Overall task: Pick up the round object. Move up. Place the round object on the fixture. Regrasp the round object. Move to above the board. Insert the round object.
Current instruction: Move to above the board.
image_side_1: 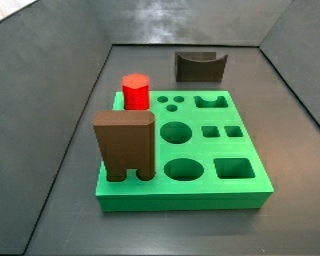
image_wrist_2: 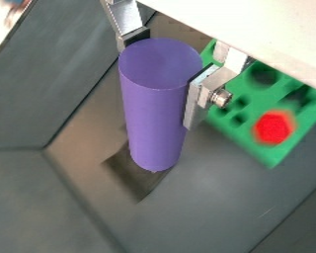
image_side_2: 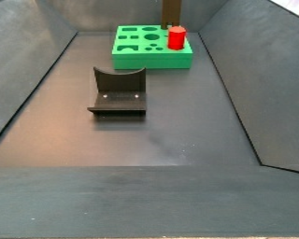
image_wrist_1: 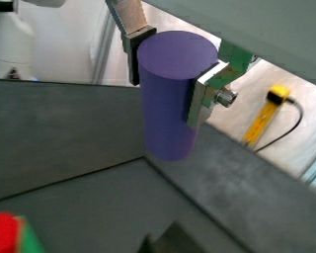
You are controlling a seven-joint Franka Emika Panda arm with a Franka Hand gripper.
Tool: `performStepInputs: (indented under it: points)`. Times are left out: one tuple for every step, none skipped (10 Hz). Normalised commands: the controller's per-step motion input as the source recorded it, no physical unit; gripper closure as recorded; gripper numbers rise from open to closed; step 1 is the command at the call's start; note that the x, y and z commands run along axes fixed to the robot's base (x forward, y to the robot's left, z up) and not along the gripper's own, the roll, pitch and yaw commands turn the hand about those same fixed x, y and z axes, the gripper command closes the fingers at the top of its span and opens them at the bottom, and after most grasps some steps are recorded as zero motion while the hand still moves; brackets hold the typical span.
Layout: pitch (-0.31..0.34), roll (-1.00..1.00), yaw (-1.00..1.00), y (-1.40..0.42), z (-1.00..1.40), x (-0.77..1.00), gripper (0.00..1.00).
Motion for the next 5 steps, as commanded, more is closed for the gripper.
performStepInputs:
  points:
    - [-0.073,-1.0,-0.11,-1.0,0.17,-0.54,1.0]
    - [-0.074,-1.0,-0.11,-1.0,0.18,-0.56,1.0]
    - [-0.078,-1.0,-0.12,-0.91,0.17,-0.55,1.0]
    - [-0.082,-1.0,-0.11,-0.51,0.09,-0.36,1.0]
    - [-0.088,-1.0,-0.11,-0.25,0.04,-0.22,1.0]
